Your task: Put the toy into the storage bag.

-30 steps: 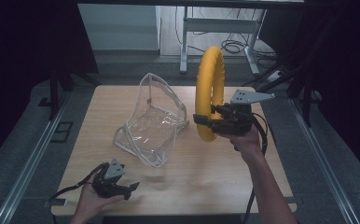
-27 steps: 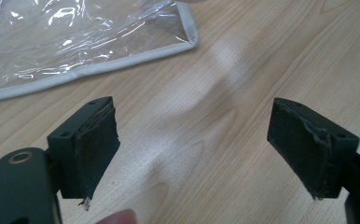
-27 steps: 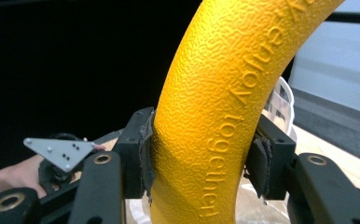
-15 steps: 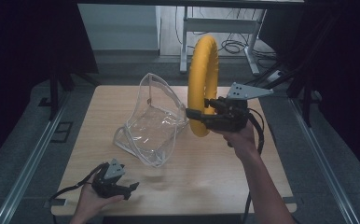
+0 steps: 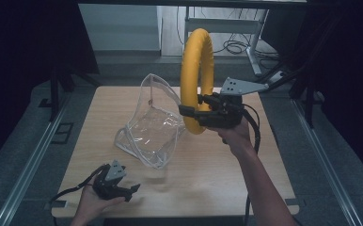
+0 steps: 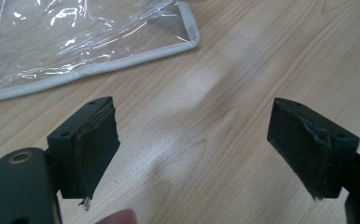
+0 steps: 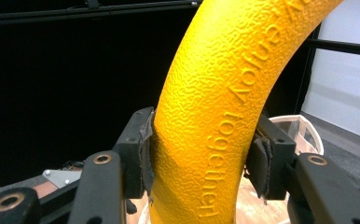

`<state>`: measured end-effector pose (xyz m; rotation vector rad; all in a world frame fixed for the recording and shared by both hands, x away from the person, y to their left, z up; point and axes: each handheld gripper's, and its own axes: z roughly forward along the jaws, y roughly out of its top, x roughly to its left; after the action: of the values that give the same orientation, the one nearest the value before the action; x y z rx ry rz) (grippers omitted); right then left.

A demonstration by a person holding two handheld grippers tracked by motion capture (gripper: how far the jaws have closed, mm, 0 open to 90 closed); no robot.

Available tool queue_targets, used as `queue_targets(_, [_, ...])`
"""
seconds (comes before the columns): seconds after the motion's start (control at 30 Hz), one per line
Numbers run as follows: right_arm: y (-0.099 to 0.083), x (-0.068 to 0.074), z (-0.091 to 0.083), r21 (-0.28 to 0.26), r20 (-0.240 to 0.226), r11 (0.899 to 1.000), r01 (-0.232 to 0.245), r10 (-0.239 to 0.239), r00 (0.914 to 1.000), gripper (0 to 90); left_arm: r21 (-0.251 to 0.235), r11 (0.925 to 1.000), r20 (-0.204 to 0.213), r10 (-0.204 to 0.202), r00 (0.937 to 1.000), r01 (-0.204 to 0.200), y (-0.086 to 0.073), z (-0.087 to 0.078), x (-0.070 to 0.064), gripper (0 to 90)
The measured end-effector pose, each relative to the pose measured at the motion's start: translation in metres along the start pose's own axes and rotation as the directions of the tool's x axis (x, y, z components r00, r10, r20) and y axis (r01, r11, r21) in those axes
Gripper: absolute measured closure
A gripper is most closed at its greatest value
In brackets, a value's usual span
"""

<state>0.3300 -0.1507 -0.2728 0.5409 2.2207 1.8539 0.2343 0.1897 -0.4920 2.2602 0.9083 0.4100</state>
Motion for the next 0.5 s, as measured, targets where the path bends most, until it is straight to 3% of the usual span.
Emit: queue_targets(0.5, [0.019, 0.011, 0.019, -0.012, -0.031, 1.0, 0.029, -0.029, 0.9991, 48.4, -0.001, 1.0, 0.0, 0.0, 1.0, 0.0, 0.0, 0.0, 0.0, 16.1])
